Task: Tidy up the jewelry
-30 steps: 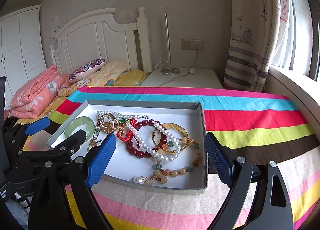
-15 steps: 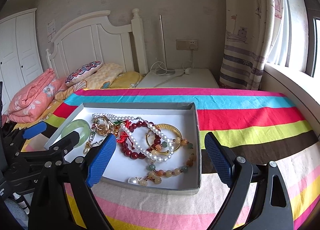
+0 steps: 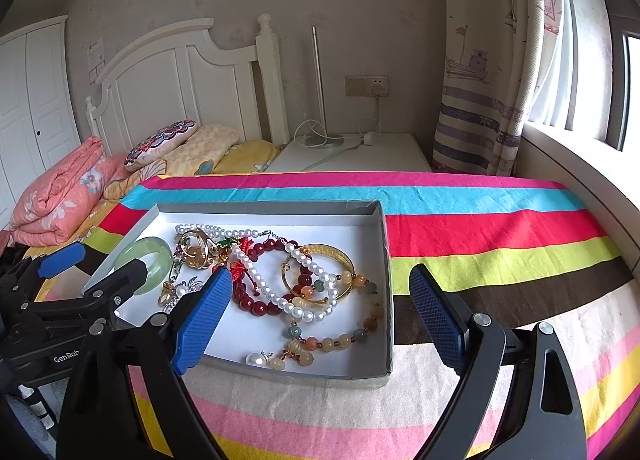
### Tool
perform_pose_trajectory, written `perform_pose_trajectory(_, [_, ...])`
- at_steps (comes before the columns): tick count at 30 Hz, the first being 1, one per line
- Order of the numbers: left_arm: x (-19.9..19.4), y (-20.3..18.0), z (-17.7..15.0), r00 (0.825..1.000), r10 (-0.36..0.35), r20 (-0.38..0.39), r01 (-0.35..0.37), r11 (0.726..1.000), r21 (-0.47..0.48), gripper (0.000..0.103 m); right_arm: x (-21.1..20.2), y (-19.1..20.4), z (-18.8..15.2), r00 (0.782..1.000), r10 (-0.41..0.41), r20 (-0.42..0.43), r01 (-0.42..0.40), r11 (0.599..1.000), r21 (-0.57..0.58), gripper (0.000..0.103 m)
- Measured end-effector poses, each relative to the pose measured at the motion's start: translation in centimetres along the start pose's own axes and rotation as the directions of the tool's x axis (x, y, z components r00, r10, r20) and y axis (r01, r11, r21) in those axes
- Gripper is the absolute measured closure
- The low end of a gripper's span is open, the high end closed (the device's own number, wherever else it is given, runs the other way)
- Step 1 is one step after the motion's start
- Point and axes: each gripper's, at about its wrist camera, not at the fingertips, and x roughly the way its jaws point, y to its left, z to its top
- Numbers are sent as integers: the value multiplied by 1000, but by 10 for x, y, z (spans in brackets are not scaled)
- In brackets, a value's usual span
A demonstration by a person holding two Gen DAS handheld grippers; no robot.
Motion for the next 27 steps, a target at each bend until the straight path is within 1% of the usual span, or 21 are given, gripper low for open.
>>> perform_pose_trajectory(4, [-1,1,0,1000,-5,3,5,1000,-4,3,0,0,0,1000,0,-1,0,1000,0,17])
perform_pose_trajectory(9, [-3,3,1,999,-36,7,36,999,-19,3,0,1,0,1000,0,-1,0,1000,-4,17])
perform_pose_trajectory(11, [-4,5,1,999,-34,7,34,999,-29,3,0,2,-1,1000,1,-1,-1,1000,-8,17])
perform_pose_trajectory(15, [-2,8,0,999,-45,-15,44,997,-56,3,0,2,-1,1000,2,-2,-2,1000,-9,17])
perform_pose_trajectory(18, [-4,10,-5,1000,-6,-1,6,998,-66,3,0,3,0,1000,4,-4,-4,1000,-13,17])
perform_pose_trajectory(19, [-5,9,-5,1000,-7,7,7,998,-56,3,0,3,0,1000,6,-4,-6,1000,-13,17])
perform_pose_trajectory(21, [-4,7,-4,1000,-21,-3,21,999,-42,3,0,3,0,1000,12,-7,-12,1000,-14,17])
perform_pose_trajectory(24, [-1,1,-3,997,-17,-76,18,1000,5,3,-4,3,0,999,11,-31,-12,1000,-13,17])
perform_pose_trajectory(27, [-4,2,-12,988,-9,-153,11,1000,12,3,-14,8,-7,996,19,-88,-22,999,-28,17])
